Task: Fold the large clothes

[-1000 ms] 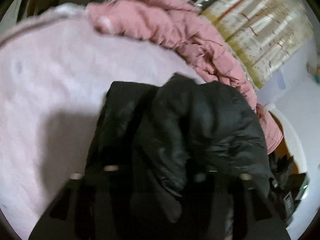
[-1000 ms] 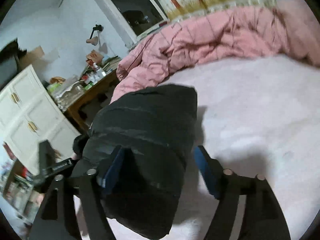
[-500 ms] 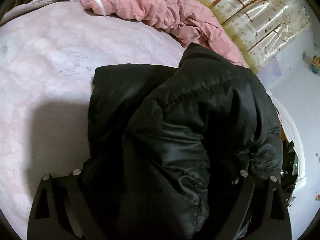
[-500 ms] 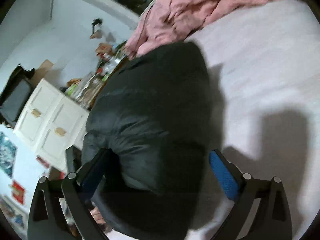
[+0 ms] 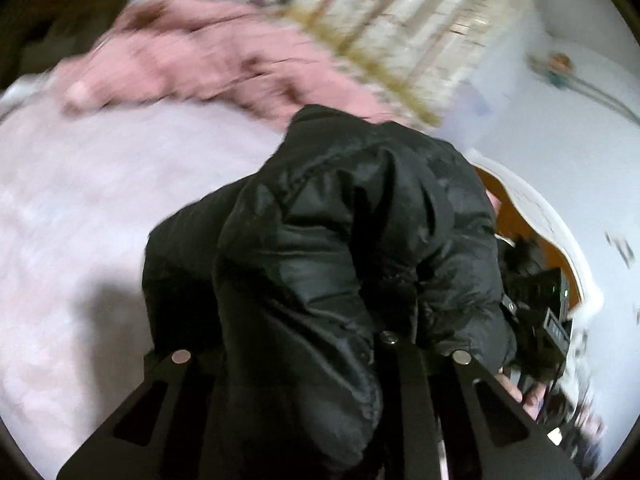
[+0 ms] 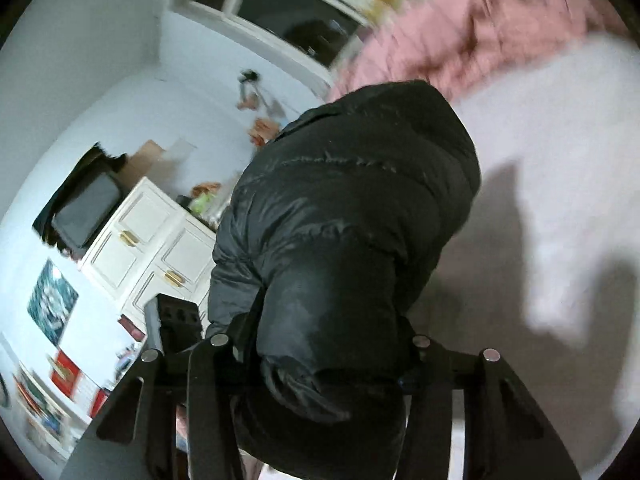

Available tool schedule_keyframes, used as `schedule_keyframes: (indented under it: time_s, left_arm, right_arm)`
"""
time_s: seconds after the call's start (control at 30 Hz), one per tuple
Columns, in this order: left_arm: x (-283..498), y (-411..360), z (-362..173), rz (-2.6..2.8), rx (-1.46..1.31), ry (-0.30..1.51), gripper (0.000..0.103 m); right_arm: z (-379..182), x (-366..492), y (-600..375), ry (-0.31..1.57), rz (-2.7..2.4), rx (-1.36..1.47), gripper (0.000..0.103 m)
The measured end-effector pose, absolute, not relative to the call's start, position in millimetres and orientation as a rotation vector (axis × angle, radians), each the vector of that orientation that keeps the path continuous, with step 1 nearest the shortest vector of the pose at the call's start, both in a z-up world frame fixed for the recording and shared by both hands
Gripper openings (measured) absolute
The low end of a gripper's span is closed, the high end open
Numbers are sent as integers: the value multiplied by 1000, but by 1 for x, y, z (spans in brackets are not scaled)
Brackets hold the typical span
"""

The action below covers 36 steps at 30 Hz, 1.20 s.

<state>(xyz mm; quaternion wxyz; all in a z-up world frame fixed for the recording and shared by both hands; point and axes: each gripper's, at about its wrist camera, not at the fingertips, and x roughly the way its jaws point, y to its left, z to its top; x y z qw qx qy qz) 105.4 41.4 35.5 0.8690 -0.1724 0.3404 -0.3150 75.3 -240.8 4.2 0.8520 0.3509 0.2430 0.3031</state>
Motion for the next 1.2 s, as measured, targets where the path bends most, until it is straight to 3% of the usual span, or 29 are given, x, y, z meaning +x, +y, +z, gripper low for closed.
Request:
schedule_keyframes:
  time_s: [0.2,0.37,0.57,0.77,0.93,1.03,1.1,1.2]
  left_arm:
    - [66,-61,84,-719,-186,604,19]
    - [65,-151,84,-822,-138,656,19]
    - [78,-259,25,-893,-95,827,19]
    - [57,-303,-5,-828,91,756,23]
    - [61,-316,-11,-800,122,751,29]
    - [63,-314,-17,-775,110,752,47]
    - [72,-306,-22,-716,82,768,85]
    - [89,-289,-35,-767,-56,896,92]
  right_arm:
    - [58,8,-322,378,498,624,48]
    - [70,-39,-401,364,323,582,48]
    - [26,-75,-488,471,97,638,48]
    - [-30,-86,-543,522,71,736,53]
    - [-40,-86,-550,529,66,710,58]
    - [-37,-82,-544,528,48,712,63]
    - [-40,-80,-541,532,23,700,71]
    - [-48,-79,-544,540,27,706,75]
